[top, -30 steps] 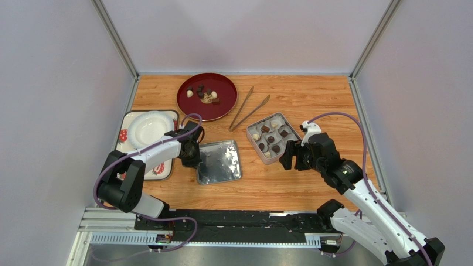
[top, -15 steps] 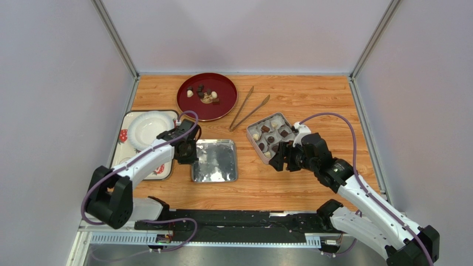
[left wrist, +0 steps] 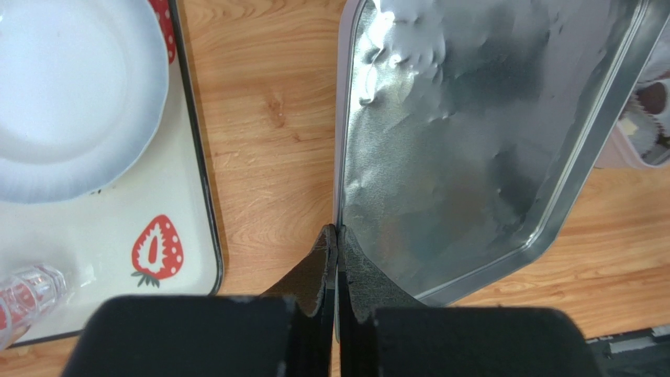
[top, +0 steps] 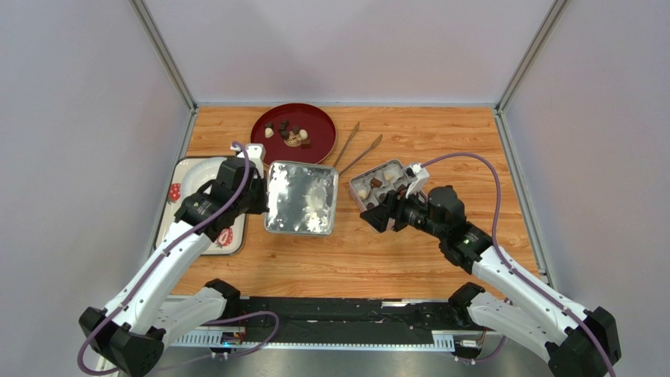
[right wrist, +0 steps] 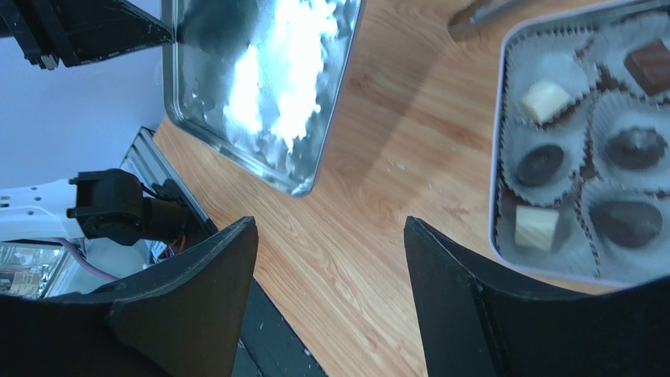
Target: Pack the chocolate
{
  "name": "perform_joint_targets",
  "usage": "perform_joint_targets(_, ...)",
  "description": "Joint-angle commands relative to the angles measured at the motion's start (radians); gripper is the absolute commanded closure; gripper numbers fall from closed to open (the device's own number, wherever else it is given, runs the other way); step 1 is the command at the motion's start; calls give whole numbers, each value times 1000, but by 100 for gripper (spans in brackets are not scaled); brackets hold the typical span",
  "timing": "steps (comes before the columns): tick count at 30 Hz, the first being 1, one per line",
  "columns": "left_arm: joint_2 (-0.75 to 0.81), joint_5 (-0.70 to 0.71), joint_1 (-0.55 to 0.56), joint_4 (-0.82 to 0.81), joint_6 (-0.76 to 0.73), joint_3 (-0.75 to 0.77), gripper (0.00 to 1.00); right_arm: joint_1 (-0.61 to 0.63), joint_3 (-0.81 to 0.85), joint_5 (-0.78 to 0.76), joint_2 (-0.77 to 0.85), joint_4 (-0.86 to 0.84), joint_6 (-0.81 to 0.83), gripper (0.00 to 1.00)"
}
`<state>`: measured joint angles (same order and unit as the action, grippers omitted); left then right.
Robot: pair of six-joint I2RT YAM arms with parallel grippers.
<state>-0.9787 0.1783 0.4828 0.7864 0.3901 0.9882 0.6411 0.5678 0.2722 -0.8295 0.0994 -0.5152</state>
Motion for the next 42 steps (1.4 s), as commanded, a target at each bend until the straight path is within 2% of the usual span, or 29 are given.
perform_joint_targets(1,78,-79,4,-10,-62,67,98,6,0,56,-66,-251,21,28)
perform_joint_targets(14,178,-249,4,-95,-19,86,96,14,142,222,-290,-489,-17,31)
perform_joint_targets(22,172,-296,4,-194,22,61,95,51,198,251,-376,-517,-17,37)
perform_joint_targets(25,167,-316,4,-228,38,46,94,60,205,251,-390,-521,-20,45)
perform_joint_targets(28,166,-321,4,-259,47,23,92,66,211,252,-385,-514,-13,58)
perform_joint_targets(29,166,-316,4,-262,47,18,92,68,213,248,-372,-489,-5,65)
perform_joint_targets(32,164,-307,4,-266,61,3,85,75,227,211,-320,-390,69,78)
perform_joint_targets(33,166,-301,4,-268,70,-3,80,77,236,178,-307,-359,92,81)
perform_joint_targets(35,173,-292,4,-271,79,-6,74,84,247,142,-264,-270,162,86)
perform_joint_targets(36,175,-289,4,-271,91,-6,68,88,259,99,-252,-239,185,87)
perform_joint_targets(38,178,-287,4,-263,104,0,62,104,276,47,-229,-150,274,90)
perform_joint_targets(39,181,-289,4,-254,119,6,54,112,283,-14,-214,-121,308,91)
perform_joint_targets(42,187,-289,4,-228,163,21,46,150,316,-150,-188,-12,427,92)
